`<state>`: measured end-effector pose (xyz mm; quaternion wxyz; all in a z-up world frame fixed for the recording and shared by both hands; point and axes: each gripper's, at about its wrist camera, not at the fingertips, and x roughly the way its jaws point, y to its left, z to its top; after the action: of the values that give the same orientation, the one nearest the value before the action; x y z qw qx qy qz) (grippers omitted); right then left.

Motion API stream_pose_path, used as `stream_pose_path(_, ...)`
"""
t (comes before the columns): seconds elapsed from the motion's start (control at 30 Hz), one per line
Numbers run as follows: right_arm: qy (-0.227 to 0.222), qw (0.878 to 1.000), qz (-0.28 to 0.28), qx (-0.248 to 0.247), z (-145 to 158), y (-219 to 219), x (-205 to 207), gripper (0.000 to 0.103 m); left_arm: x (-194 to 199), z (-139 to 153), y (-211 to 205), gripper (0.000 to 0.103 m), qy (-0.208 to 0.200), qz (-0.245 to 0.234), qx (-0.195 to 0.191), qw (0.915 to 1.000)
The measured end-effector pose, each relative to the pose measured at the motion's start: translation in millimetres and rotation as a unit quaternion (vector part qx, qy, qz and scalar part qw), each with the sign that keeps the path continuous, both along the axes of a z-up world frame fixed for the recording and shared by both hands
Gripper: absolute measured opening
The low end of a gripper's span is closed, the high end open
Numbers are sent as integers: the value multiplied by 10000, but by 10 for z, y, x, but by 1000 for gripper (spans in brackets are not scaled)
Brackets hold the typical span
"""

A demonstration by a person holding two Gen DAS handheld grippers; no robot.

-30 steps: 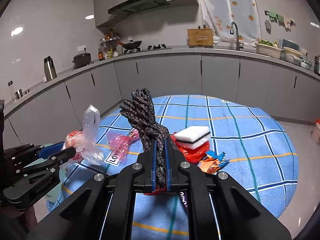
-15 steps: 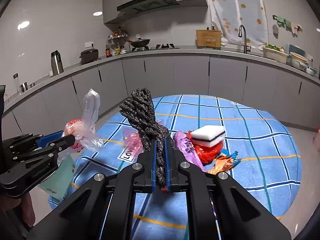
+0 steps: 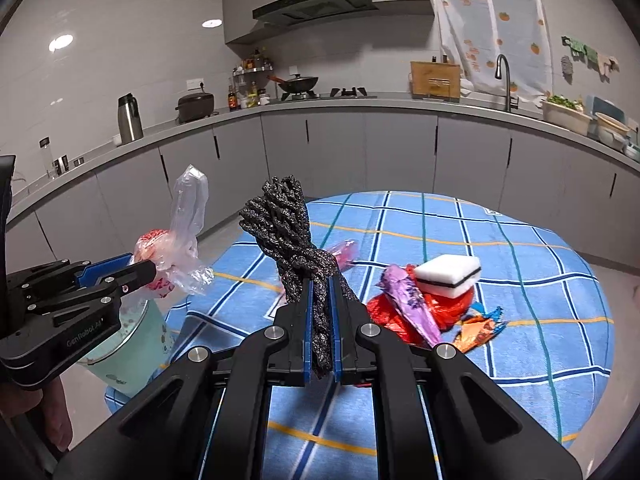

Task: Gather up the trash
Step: 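Carry the plastic bag and black cord over the teal bin with both tools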

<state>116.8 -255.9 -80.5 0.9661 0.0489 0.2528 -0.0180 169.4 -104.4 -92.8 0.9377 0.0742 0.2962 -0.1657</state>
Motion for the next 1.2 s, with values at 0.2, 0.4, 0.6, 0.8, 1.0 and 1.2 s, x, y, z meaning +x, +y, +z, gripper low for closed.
stream_pose_path(0.2, -2, 9998, 187, -27, 7, 158, 57, 9, 20, -14, 120, 24, 22, 153, -25, 9999)
stream_pose_path(0.4, -8, 9994, 334, -56, 24, 303, 110, 9, 38, 6, 256, 24, 5, 300, -59, 9995)
stream_pose_path(0.6, -31, 9989, 462, -73, 40, 425, 155, 9, 36, 18, 382, 24, -5, 454, -80, 9989)
stream_pose_path(0.8, -57, 9982, 599, -80, 62, 551, 196, 9, 43, 17, 522, 24, 0, 599, -90, 9982)
stream_pose_path(1.0, -71, 9971, 742, -123, 93, 701, 235, 9, 44, 24, 657, 24, -5, 744, -119, 9972)
stream_pose_path(1.2, -73, 9958, 902, -160, 113, 858, 287, 9, 57, 33, 810, 24, -7, 891, -152, 9959)
